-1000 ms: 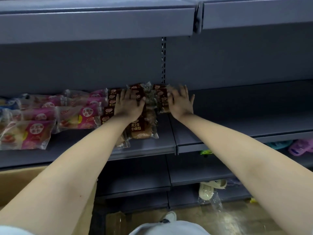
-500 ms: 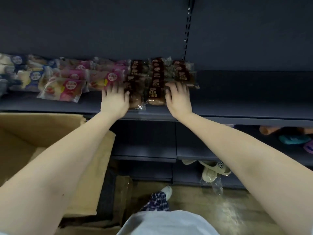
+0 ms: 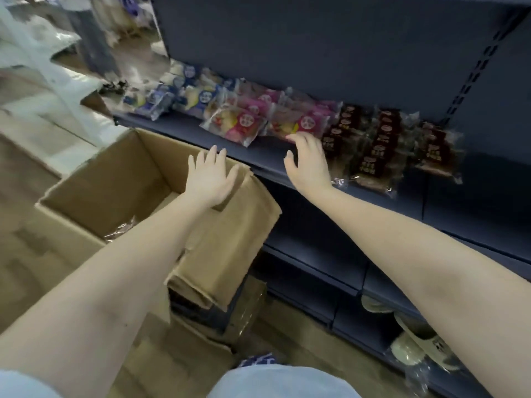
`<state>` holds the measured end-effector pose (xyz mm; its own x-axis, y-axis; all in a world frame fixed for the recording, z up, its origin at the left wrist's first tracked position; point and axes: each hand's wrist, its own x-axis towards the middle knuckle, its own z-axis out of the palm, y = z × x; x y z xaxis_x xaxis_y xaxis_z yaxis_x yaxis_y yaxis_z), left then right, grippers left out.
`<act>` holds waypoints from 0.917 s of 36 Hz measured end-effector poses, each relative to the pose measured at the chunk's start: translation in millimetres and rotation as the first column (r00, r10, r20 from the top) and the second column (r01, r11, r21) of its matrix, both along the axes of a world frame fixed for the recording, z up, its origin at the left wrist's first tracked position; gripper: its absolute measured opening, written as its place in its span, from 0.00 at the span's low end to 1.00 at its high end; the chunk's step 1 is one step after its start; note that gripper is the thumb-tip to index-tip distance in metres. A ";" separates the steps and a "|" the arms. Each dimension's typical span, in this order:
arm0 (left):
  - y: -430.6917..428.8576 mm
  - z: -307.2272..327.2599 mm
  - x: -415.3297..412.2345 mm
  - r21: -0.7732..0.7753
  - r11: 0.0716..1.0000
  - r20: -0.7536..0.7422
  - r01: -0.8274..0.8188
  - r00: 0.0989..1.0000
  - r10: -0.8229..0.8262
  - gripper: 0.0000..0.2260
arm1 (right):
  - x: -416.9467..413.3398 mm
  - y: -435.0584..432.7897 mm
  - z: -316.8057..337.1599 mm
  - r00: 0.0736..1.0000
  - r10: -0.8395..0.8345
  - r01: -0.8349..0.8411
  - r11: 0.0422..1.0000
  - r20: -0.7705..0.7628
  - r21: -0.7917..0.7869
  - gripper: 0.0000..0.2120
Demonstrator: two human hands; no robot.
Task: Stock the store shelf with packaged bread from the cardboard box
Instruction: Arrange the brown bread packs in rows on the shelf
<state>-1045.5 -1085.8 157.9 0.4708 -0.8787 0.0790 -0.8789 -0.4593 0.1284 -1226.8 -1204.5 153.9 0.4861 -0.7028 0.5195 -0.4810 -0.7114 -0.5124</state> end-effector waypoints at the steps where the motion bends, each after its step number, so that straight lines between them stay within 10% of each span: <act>1: 7.6 0.8 8.2 -0.007 1.000 0.007 -0.024 1.000 0.024 0.28 | 9.4 2.3 1.5 1.000 0.030 -0.030 1.000 -0.004 -0.002 0.17; 16: 120.1 -17.3 122.1 0.109 0.928 0.026 -0.356 0.934 0.356 0.28 | 177.0 78.8 -11.5 0.909 0.416 -0.416 0.909 -0.002 0.014 0.17; 33: 84.9 -71.7 223.1 0.306 0.942 -0.131 -0.138 0.974 0.185 0.27 | 276.3 79.7 -67.1 0.890 0.399 -0.358 0.911 -0.222 0.204 0.20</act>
